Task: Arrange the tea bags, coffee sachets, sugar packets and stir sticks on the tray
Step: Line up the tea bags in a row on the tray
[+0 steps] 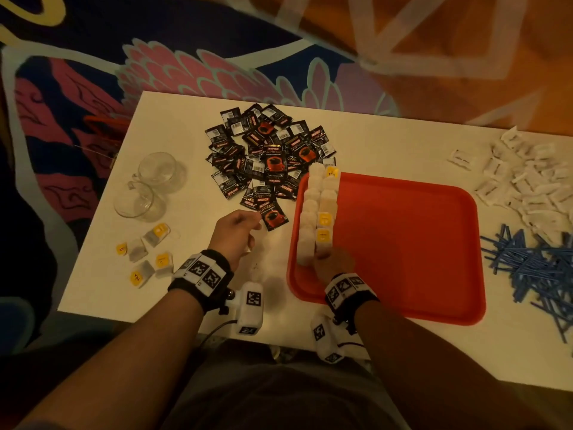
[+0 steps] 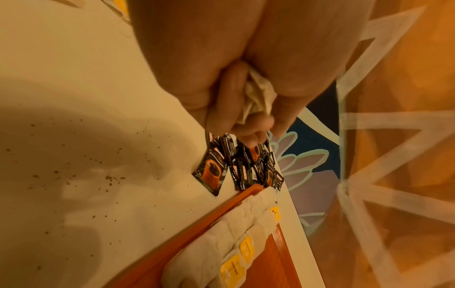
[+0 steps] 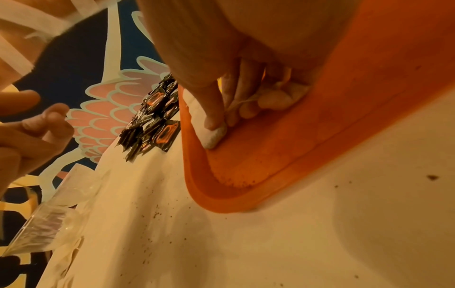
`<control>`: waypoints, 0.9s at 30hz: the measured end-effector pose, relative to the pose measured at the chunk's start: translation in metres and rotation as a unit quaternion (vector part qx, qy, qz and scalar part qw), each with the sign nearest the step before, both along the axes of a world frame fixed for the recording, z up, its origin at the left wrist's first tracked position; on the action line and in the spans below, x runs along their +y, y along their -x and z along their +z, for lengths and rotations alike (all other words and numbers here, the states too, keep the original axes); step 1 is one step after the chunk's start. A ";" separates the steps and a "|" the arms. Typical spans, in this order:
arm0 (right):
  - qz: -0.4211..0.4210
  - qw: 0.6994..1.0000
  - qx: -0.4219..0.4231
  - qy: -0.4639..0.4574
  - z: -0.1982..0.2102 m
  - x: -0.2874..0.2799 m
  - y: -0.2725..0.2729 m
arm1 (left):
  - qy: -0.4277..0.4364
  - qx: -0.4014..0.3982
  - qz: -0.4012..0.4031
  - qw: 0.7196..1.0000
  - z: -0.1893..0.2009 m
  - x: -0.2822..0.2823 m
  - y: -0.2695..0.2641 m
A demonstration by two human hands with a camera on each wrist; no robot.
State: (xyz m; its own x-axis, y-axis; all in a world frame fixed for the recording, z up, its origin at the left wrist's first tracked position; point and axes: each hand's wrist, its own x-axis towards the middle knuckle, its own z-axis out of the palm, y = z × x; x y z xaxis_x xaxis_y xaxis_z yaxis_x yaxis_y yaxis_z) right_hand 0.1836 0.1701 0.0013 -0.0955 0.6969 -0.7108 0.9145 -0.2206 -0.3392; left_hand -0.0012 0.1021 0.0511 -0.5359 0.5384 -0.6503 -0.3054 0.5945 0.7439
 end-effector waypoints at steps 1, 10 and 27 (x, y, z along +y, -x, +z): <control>-0.003 1.000 0.001 0.002 0.000 0.000 -0.001 | -0.002 -0.003 0.000 1.000 0.001 0.001 0.000; -0.072 0.987 0.144 -0.011 0.031 0.012 -0.003 | -0.021 -0.113 -0.001 0.993 0.015 0.024 -0.013; 0.065 0.894 0.399 -0.194 0.119 0.044 -0.002 | -0.063 -0.205 -0.112 0.970 0.059 0.067 -0.054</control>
State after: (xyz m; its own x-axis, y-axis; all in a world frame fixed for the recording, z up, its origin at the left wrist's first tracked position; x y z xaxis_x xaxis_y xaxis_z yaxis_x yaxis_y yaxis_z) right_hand 0.1859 0.2146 0.1199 -0.5618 0.8228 -0.0865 0.3560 0.1461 -0.9230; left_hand 0.0531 0.1686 0.1100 -0.1067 0.7002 -0.7060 -0.4639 0.5929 0.6582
